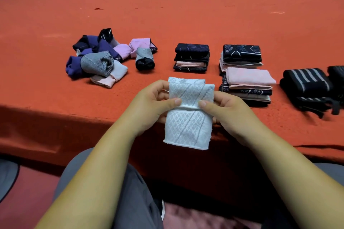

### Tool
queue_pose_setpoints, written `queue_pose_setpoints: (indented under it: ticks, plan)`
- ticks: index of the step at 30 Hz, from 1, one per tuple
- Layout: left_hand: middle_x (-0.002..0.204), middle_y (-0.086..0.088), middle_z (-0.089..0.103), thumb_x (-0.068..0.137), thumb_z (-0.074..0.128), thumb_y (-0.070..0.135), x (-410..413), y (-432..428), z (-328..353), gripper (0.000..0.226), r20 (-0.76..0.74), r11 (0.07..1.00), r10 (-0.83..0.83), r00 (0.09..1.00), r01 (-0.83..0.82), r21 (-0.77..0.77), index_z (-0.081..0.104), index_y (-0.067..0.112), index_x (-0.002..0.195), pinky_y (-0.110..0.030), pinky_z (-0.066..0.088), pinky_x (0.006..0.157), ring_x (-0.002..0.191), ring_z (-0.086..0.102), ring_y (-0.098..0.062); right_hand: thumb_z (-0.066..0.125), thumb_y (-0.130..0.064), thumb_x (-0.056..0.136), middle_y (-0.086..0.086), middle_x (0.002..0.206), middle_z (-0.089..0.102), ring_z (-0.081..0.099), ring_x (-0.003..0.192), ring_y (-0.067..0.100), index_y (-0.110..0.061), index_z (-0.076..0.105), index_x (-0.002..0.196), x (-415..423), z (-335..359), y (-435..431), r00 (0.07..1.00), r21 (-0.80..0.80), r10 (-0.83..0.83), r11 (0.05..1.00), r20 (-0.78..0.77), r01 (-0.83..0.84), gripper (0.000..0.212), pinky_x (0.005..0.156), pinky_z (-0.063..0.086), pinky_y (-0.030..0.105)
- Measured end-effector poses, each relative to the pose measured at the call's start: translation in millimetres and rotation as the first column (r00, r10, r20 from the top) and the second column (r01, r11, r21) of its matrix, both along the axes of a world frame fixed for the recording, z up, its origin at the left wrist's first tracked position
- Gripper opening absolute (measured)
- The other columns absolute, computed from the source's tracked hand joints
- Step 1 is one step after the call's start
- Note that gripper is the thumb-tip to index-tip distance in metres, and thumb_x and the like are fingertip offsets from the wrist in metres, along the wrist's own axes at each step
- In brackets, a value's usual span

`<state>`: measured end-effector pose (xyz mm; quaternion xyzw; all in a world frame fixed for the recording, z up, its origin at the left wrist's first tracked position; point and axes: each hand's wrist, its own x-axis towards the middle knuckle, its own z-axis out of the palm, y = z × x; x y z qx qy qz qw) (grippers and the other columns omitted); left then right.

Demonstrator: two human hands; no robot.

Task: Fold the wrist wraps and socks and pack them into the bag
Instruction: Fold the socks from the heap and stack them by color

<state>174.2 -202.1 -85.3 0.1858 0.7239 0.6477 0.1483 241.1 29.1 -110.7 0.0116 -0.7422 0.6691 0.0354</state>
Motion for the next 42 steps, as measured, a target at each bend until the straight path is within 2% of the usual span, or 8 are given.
queue_pose_setpoints:
  ticks: [11,16,21,28,32,36,39,42]
  plan:
    - [0.120,-0.020,0.073,0.102,0.064,0.005,-7.4,-0.2,-4.2,0.025,0.196,0.970,0.045,0.979,-0.090,0.226,0.069,0.006,0.127,-0.039,0.061,0.090,0.105,0.072,-0.032,0.061,0.003,0.102,0.003,0.099,0.076,0.053,0.068,0.015,-0.020,0.077,0.122,-0.1,0.9,-3.8,0.999,-0.130,0.033,0.991,-0.043,-0.038,0.034,0.063,0.049,0.032]
    - [0.128,-0.026,0.071,0.111,0.052,0.031,-2.4,5.9,-3.8,0.041,0.334,0.986,0.007,0.942,-0.062,0.155,0.067,0.000,0.134,-0.047,0.060,0.099,0.113,0.068,-0.037,0.066,-0.008,0.103,-0.005,0.126,0.077,0.073,0.117,0.019,-0.022,0.080,0.122,1.9,2.0,-3.1,0.996,-0.147,-0.067,0.988,-0.061,0.057,0.028,0.109,0.055,0.048]
    - [0.130,-0.020,0.073,0.106,0.047,0.055,1.8,6.2,0.9,0.059,0.389,0.991,-0.079,0.918,0.030,0.132,0.066,0.008,0.135,-0.056,0.056,0.101,0.120,0.069,-0.042,0.059,0.005,0.099,-0.010,0.126,0.074,0.069,0.123,0.013,-0.032,0.083,0.118,2.0,4.1,-4.4,0.989,-0.044,-0.102,0.994,-0.103,0.098,0.048,0.118,0.047,0.048]
    - [0.113,-0.001,0.079,0.098,0.072,0.011,4.5,3.0,-2.0,0.032,0.197,0.996,-0.061,0.978,0.045,0.083,0.068,0.013,0.130,-0.022,0.054,0.068,0.086,0.076,-0.011,0.044,0.005,0.082,0.002,0.131,0.070,0.066,0.125,0.023,-0.023,0.081,0.123,-0.5,5.1,-1.9,0.994,-0.157,-0.034,0.987,-0.105,0.017,0.061,0.104,0.051,0.041]
    - [0.128,-0.017,0.074,0.090,0.078,0.003,0.7,4.1,-4.3,0.043,0.145,0.981,-0.050,0.988,0.021,0.192,0.067,0.008,0.131,-0.054,0.044,0.102,0.121,0.069,-0.040,0.058,-0.027,0.098,-0.003,0.136,0.073,0.072,0.122,0.022,-0.030,0.065,0.141,-1.4,5.1,-5.3,0.998,-0.248,0.055,0.967,-0.017,-0.057,0.044,0.096,0.058,0.039]
    - [0.126,-0.022,0.074,0.091,0.073,-0.003,2.1,7.1,-2.6,0.044,0.123,0.974,-0.038,0.992,0.009,0.228,0.062,-0.001,0.134,-0.043,0.058,0.100,0.113,0.072,-0.034,0.069,-0.014,0.102,-0.006,0.122,0.079,0.074,0.103,0.012,-0.022,0.069,0.134,0.3,-0.6,-8.4,0.996,0.064,0.031,0.998,-0.080,-0.026,0.033,0.081,0.059,0.035]
    - [0.129,-0.019,0.074,0.099,0.067,0.009,3.1,6.2,0.1,0.035,0.134,0.975,-0.086,0.987,0.055,0.216,0.067,0.002,0.134,-0.041,0.057,0.104,0.120,0.071,-0.032,0.067,-0.008,0.103,0.000,0.122,0.079,0.076,0.104,0.024,-0.019,0.068,0.135,-3.4,-2.8,-7.1,0.996,0.006,0.012,1.000,-0.087,-0.011,0.034,0.080,0.061,0.045]
    - [0.129,-0.015,0.074,0.102,0.066,0.019,2.1,4.5,0.7,0.032,0.163,0.983,-0.076,0.984,0.047,0.176,0.070,0.009,0.132,-0.049,0.056,0.106,0.120,0.071,-0.034,0.066,-0.003,0.102,0.000,0.126,0.078,0.074,0.110,0.016,-0.016,0.067,0.137,-5.6,-2.7,-6.6,0.993,-0.018,0.036,0.999,-0.111,-0.039,0.037,0.085,0.058,0.032]
